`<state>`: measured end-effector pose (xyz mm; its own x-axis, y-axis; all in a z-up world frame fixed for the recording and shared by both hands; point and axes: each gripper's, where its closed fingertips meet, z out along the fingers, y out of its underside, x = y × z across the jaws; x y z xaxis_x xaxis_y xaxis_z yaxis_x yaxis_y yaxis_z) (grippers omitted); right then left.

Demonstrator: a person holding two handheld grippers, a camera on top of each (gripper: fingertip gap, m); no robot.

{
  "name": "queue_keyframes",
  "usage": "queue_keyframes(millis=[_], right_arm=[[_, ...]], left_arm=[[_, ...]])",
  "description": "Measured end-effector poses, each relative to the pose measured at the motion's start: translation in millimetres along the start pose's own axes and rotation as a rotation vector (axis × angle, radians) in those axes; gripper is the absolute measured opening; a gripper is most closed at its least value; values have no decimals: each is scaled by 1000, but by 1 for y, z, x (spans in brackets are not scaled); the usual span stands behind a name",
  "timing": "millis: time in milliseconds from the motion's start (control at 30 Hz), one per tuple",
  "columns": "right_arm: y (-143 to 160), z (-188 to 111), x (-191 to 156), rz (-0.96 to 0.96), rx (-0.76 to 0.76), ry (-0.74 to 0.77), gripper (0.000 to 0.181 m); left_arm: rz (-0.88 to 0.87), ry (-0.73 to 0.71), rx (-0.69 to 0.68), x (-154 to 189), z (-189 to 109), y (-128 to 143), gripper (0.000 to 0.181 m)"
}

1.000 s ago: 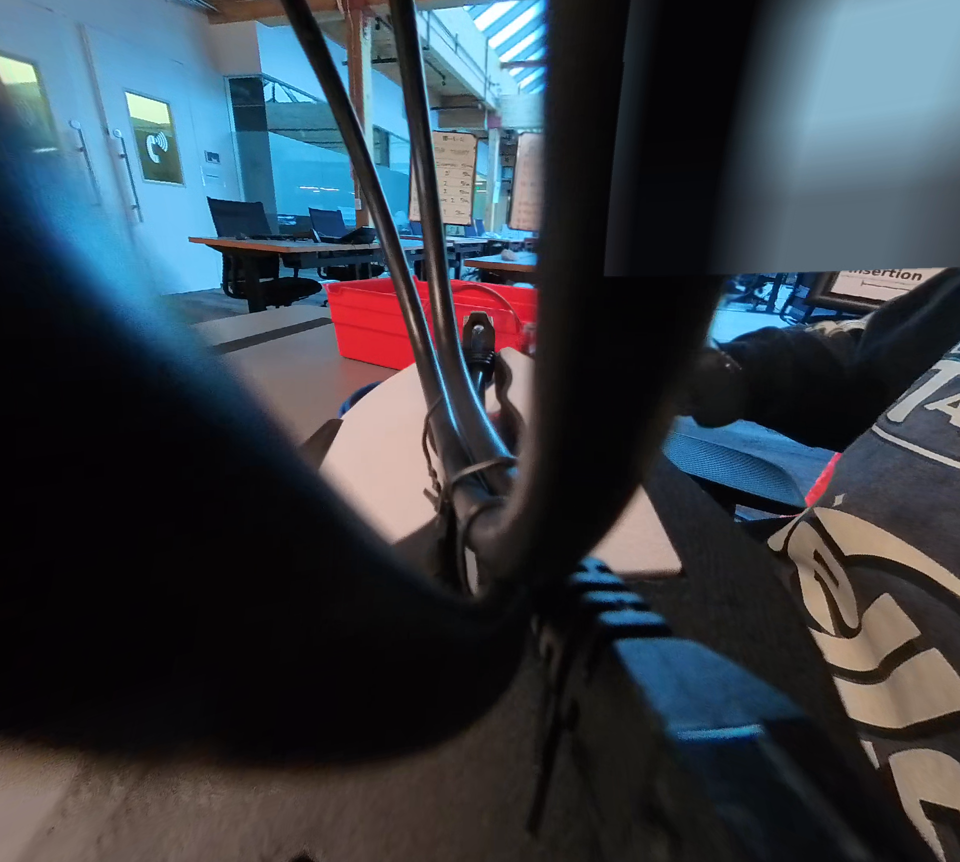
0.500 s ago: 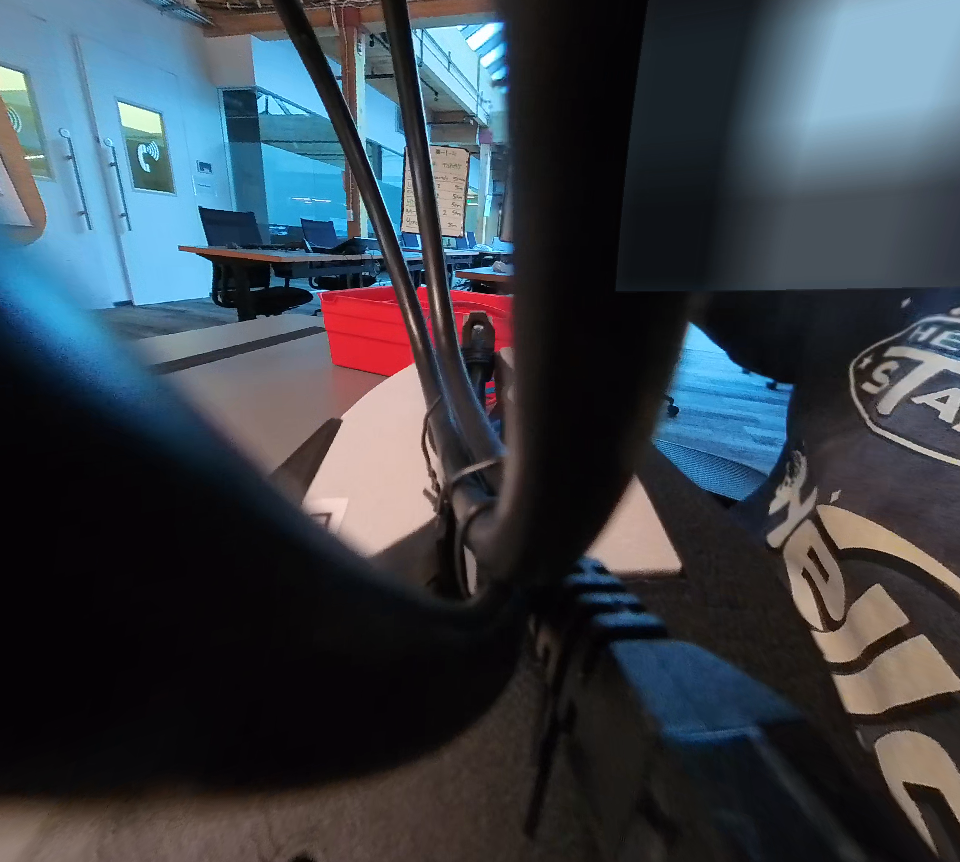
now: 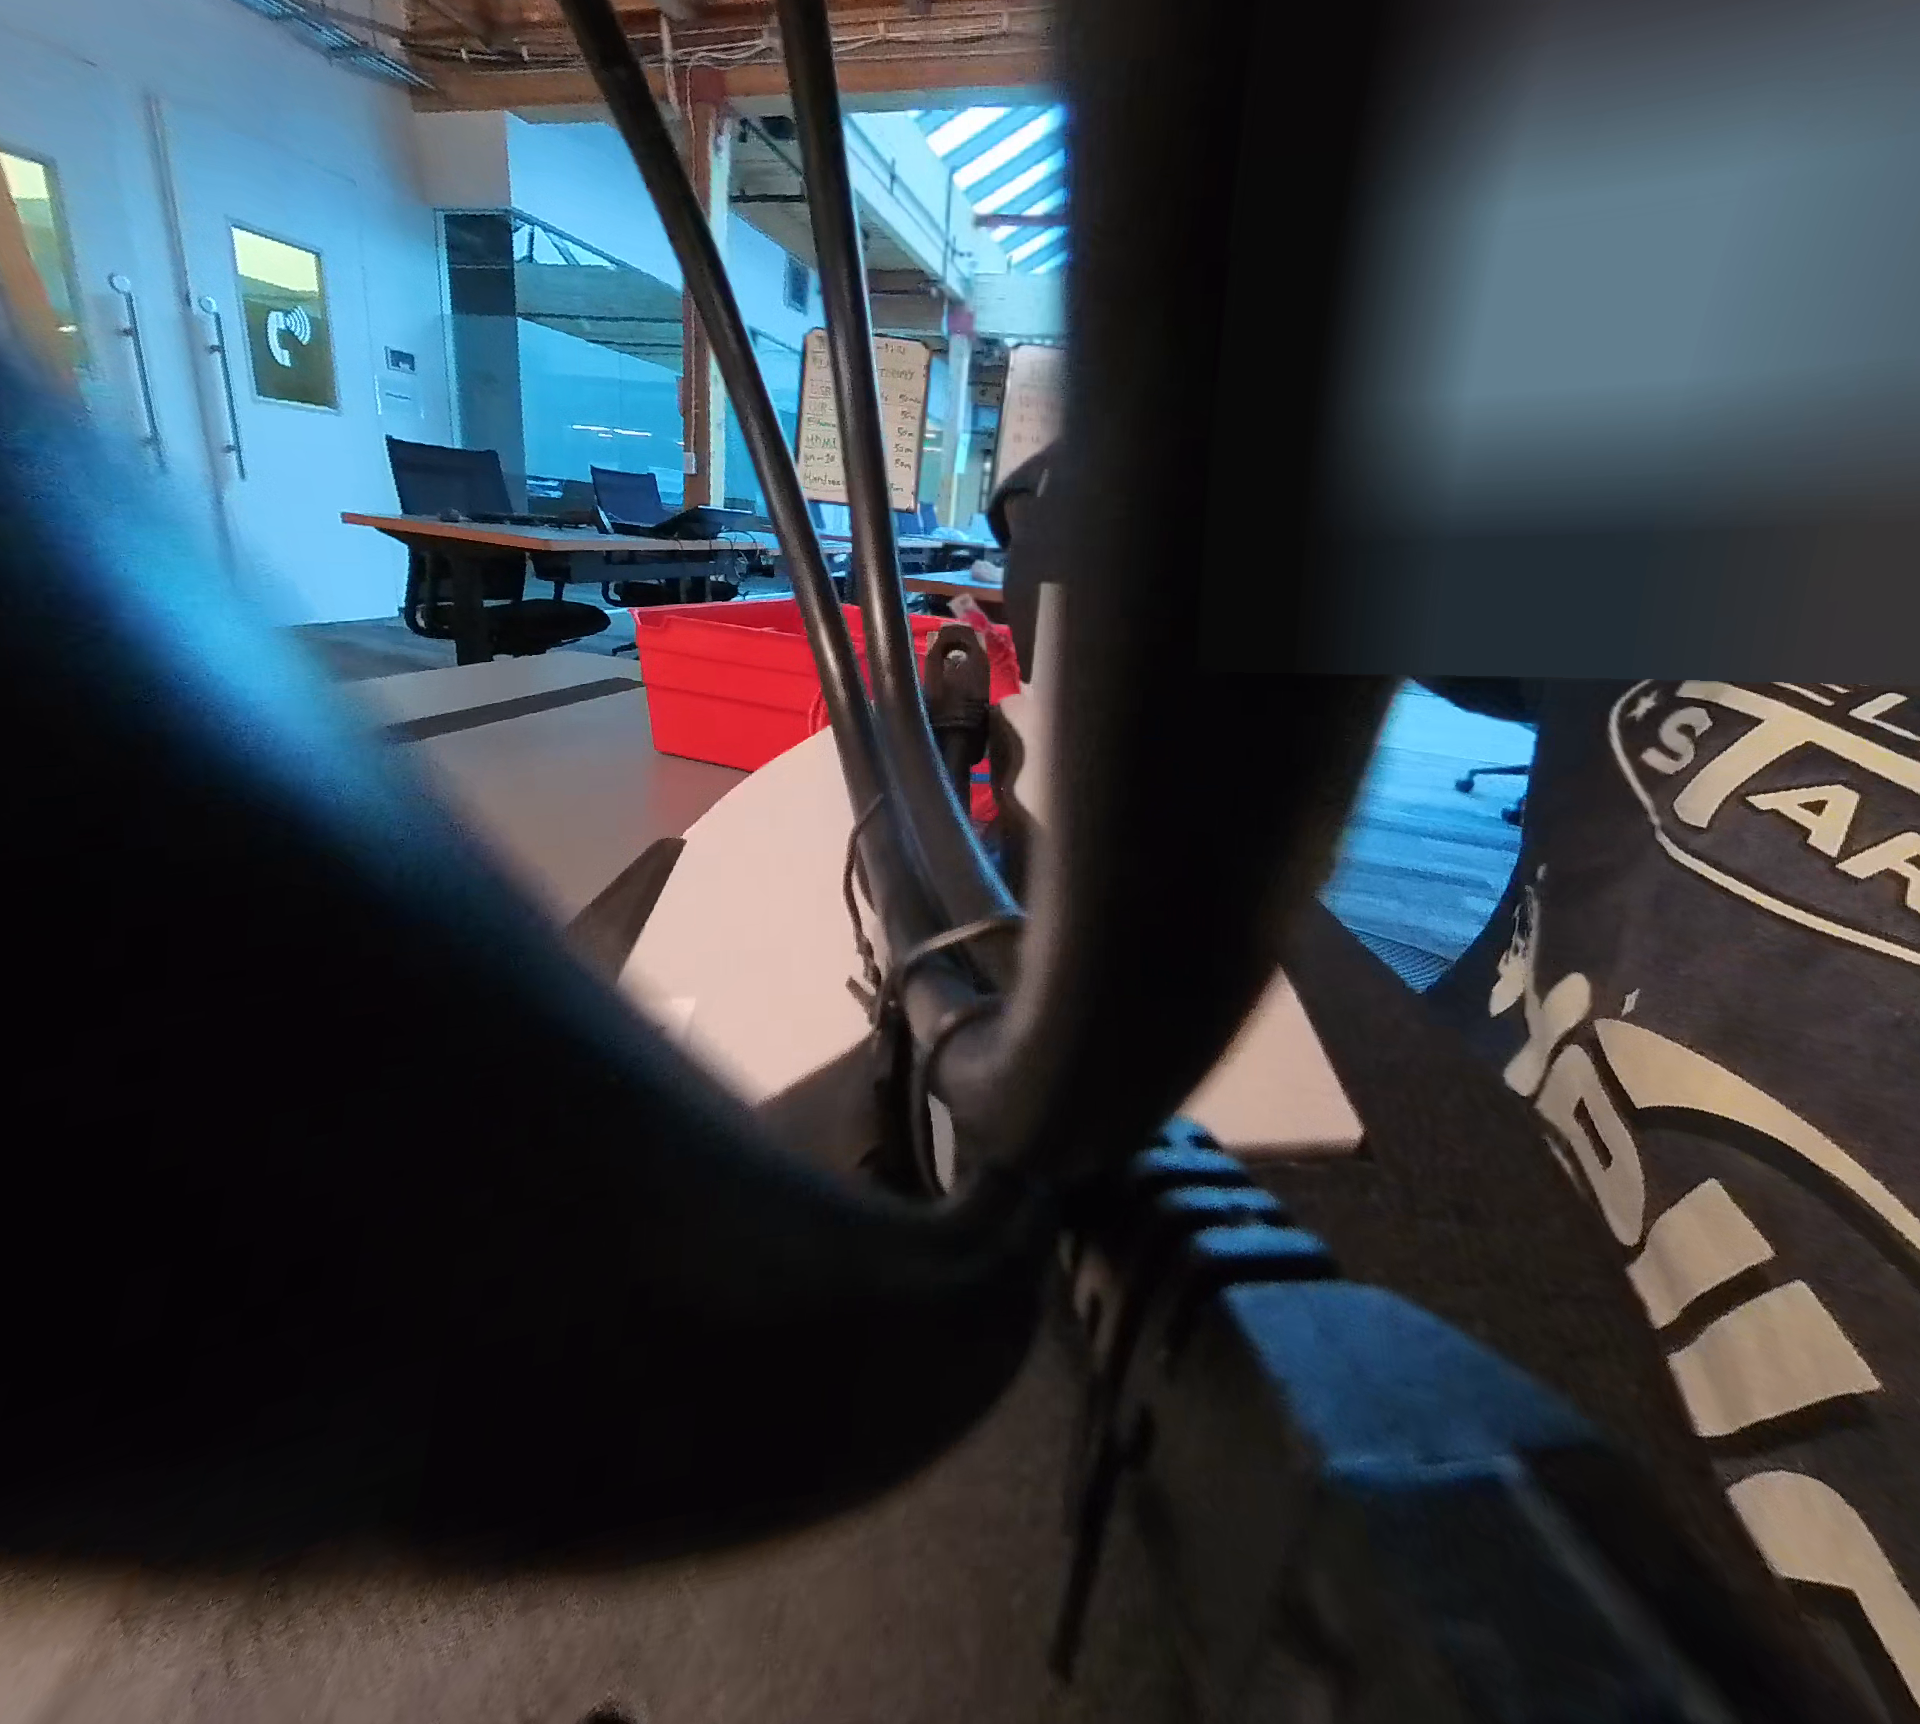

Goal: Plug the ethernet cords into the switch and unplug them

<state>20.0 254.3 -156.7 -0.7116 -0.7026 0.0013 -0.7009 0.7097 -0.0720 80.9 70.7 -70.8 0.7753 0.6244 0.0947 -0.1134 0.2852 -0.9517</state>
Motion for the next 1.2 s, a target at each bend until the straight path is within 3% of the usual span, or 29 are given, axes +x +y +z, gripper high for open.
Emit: queue_keyframes(millis=[100,367,467,533,667,767,800,833,867,900,967,1000,1067,1100,1167,1200], right_arm=[[14,18,-7,-57,-134,76,27],[-2,20,1,-28,51,275,27],[-13,6,22,5,136,521,27],[-24,-12,42,50,198,749,26],[-47,-41,73,62,212,1220,25],[-66,-43,85,49,185,1411,25],[-72,-42,89,41,185,1449,25],[-78,-41,91,26,185,1470,26],[-84,-39,93,3,179,1483,26],[-88,-38,95,-15,170,1490,26],[-93,-34,97,-40,163,1477,26],[-94,-35,98,-51,162,1479,26],[-96,-35,97,-84,164,1476,26],[-97,-35,96,-98,169,1480,26],[-101,-36,94,-136,175,1489,26],[-103,-36,92,-158,178,1492,25]], left_arm=[[-2,2,-1,0,0,0,62],[8,-25,-34,-2,3,5,72],[-11,-79,-63,-10,5,9,74],[-20,-112,-95,-14,6,13,55],[-53,-121,-203,-12,12,27,81],[-61,-106,-236,-6,16,34,64],[-66,-103,-239,-6,17,35,12],[-70,-105,-243,-5,17,37,11],[-69,-116,-251,-7,17,38,13],[-61,-127,-261,-7,18,40,56],[-38,-129,-286,-6,19,43,42],[-29,-122,-296,-5,20,45,63],[-24,-108,-302,-2,21,46,71],[-28,-106,-301,-2,21,46,12],[-42,-92,-297,-1,21,46,13],[-50,-87,-296,0,21,46,65]])
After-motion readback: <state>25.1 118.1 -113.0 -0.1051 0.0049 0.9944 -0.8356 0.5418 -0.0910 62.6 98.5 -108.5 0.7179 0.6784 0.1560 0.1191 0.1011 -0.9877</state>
